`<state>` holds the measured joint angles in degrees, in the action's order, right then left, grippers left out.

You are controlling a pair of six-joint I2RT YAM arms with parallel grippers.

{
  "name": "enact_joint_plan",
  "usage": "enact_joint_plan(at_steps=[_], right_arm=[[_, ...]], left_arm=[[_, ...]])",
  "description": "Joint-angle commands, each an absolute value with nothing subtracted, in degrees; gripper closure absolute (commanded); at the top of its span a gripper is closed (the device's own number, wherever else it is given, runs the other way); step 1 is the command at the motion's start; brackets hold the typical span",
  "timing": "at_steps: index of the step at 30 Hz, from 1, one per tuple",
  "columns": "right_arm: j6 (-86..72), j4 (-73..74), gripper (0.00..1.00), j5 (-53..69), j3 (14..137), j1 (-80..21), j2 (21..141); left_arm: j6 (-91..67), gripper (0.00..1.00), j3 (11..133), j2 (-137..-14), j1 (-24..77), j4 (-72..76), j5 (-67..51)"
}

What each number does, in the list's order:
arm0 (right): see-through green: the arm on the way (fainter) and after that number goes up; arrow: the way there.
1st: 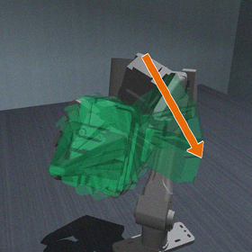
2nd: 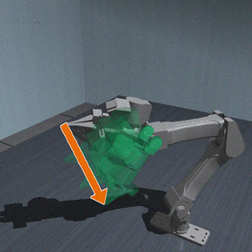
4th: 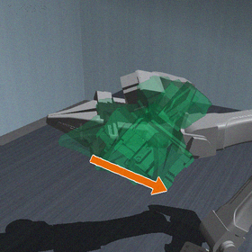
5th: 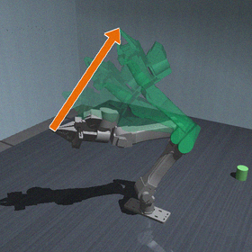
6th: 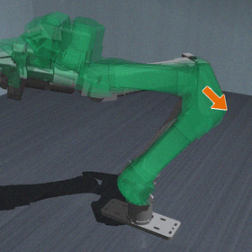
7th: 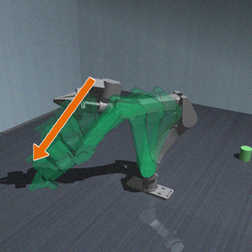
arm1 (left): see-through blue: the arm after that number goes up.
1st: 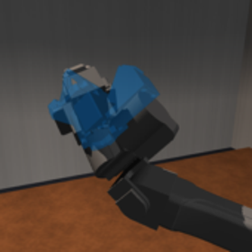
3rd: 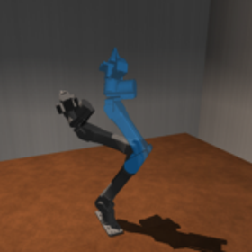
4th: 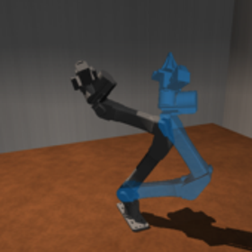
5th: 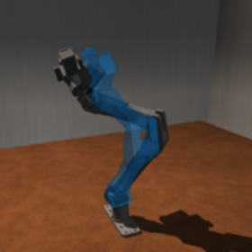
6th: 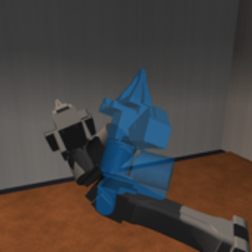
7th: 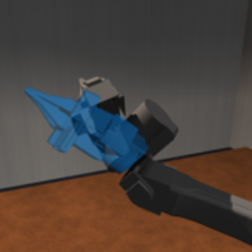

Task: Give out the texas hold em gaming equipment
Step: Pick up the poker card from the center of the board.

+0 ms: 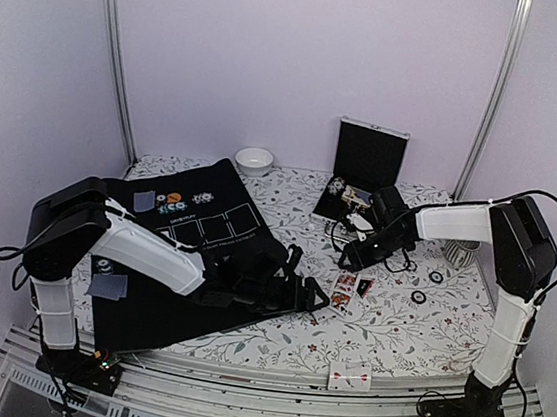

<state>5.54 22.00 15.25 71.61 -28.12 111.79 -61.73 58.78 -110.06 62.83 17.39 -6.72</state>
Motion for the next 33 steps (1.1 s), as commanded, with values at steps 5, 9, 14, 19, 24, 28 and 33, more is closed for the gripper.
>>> enact_joint_plan(at_steps=[5,9,14,19,24,28,33], right_arm=[[6.4,22.6,0.54,15.7,71.1,-28.2,111.7],[6.7,22.7,0.54,15.6,70.9,-28.3,111.8],[6.4,22.8,0.54,15.8,69.8,-28.4,111.7],[6.1,22.8,0.54,15.7,68.0,-29.7,110.8],[4.3,22.8,0.54,15.9,66.9,-30.5,108.7],[2.6,22.9,0.54,16.5,65.2,-30.5,106.1],[1.5,21.3,0.54,20.8,62.1,-30.5,103.5]], left_arm=[[-64.7,0.21,61.4,-112.1,64.0,15.8,-7.3],[-65.8,0.2,61.2,-114.7,63.9,16.4,-8.3],[-66.4,0.19,63.6,-117.5,63.7,15.2,-10.5],[-69.8,0.19,62.0,-118.2,63.4,19.1,-10.0],[-71.1,0.2,62.3,-120.1,63.5,23.4,-9.7],[-71.7,0.21,63.7,-122.0,64.0,26.3,-8.1],[-71.6,0.24,63.1,-122.8,64.3,30.0,-4.9]])
